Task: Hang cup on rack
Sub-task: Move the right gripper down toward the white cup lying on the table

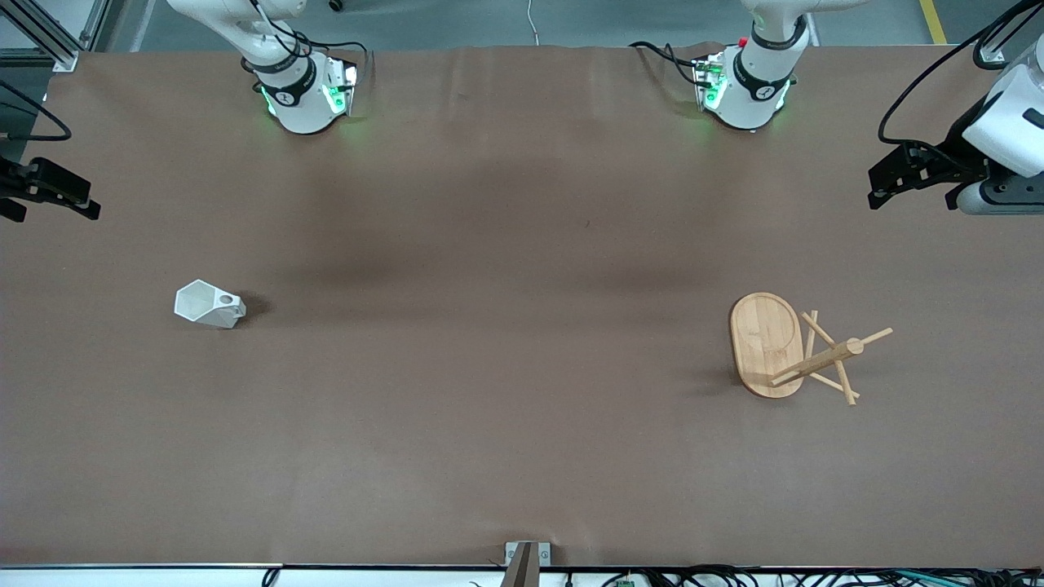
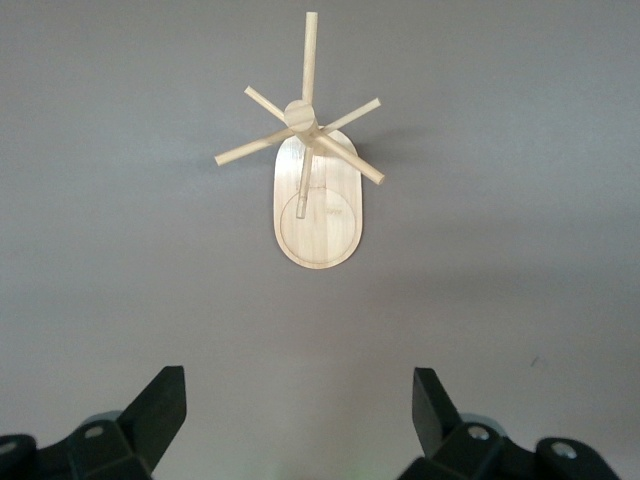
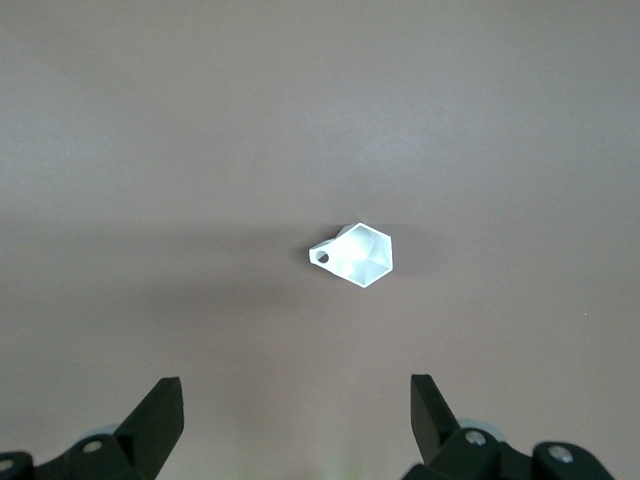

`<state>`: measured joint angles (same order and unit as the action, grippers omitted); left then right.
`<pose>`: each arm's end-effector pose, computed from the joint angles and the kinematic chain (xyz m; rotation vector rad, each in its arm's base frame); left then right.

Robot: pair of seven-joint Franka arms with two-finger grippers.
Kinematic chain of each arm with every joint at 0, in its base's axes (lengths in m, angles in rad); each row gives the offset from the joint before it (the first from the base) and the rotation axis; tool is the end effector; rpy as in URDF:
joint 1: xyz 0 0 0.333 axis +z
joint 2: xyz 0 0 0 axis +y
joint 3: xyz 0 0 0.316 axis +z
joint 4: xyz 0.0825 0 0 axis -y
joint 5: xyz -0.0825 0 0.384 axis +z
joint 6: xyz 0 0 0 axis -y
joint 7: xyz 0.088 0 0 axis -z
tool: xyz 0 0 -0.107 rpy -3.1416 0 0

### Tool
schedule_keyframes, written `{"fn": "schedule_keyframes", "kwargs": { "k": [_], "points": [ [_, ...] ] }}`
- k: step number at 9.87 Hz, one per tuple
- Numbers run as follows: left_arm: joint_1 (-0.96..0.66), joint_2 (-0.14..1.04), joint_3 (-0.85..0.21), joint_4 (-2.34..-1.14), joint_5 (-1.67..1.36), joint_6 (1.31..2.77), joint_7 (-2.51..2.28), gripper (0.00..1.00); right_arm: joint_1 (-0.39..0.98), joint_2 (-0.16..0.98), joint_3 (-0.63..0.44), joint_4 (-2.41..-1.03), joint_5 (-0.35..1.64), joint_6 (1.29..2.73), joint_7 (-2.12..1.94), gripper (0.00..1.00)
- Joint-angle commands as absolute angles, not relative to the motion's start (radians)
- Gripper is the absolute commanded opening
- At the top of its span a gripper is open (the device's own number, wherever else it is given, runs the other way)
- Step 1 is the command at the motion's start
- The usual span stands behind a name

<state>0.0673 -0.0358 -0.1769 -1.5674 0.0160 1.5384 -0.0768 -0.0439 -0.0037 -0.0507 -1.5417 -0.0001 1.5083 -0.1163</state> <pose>0.5372 -0.0593 0.6426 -3.1196 0.0501 -0.0129 0.5448 -0.0518 0.6348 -3.1379 -0.0340 0.0463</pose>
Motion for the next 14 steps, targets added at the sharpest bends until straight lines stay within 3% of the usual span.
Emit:
{"fn": "schedule_keyframes", "kwargs": {
  "k": [1,9,14],
  "points": [
    [0.067,-0.020,-0.183,-1.566,0.037,1.514,-0.068,1.00,-0.054,-0.020,-0.044,-1.554,-0.003,1.505,-0.124,1.00],
    [0.074,-0.020,-0.178,-1.562,0.035,1.502,-0.040,1.00,-0.086,-0.018,-0.046,-1.603,-0.009,1.529,-0.147,1.00],
    [0.075,-0.017,-0.176,-1.560,0.028,1.502,-0.041,1.00,-0.153,-0.018,-0.048,-1.885,-0.018,1.812,-0.190,0.99]
  ]
}}
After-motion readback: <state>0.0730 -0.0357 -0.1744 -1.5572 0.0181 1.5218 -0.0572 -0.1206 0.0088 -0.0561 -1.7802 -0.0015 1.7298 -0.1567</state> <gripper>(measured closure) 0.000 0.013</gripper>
